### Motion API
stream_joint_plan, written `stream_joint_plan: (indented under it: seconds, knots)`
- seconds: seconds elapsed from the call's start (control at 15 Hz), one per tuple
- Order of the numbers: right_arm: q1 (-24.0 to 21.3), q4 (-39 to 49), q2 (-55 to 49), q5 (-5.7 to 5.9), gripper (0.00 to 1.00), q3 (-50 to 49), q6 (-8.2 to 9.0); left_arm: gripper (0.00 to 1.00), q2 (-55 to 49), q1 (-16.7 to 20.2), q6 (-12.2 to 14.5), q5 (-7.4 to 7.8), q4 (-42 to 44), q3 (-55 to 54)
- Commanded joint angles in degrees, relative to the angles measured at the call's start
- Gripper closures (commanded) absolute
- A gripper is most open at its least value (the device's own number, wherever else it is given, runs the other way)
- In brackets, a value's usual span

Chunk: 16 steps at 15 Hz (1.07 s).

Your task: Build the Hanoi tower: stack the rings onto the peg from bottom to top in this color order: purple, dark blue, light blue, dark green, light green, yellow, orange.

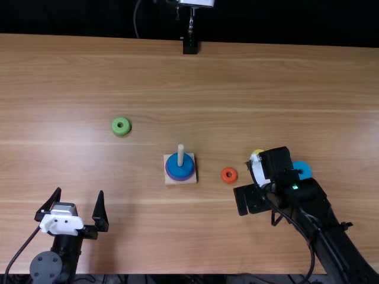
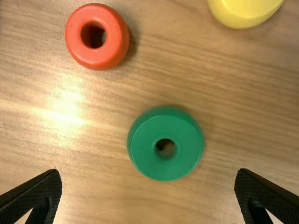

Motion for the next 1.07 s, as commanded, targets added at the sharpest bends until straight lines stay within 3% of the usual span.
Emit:
stream_joint_plan:
  seconds: [0.0,0.07,0.2,0.33,0.47,0.53,0.8,1.0]
  knots:
    - [2.22,0.26,0.48,0.47,0.0,-0.69,5.5,0.0,-0.62,0.01,0.23,0.09,-0.26,-1.89]
    - [3.36,0.15,0.48,1.0,0.0,-1.04,8.24,0.0,-0.62,0.01,0.23,0.09,-0.26,-1.89]
    - [3.63,-0.06,0.57,1.63,0.0,-1.13,8.56,0.0,-0.62,0.01,0.23,0.09,-0.26,-1.89]
    - [3.36,0.05,0.57,4.37,0.0,-1.3,8.03,0.0,-0.62,-0.08,0.23,0.09,-0.26,-1.89]
    - [3.27,0.47,0.57,9.44,0.0,-3.06,7.82,0.0,-0.62,-0.08,0.23,0.09,-0.26,-1.89]
    - [3.19,0.68,0.57,10.49,0.0,-3.41,7.82,0.0,-0.62,-0.08,0.23,0.09,-0.26,-1.89]
    - [3.36,0.89,0.66,10.6,0.0,-3.41,7.82,0.0,-0.62,0.01,0.23,0.09,-0.26,-1.89]
    - [3.54,1.73,2.24,10.49,0.0,-3.32,8.77,0.0,-0.62,0.01,0.23,0.09,-0.26,-1.89]
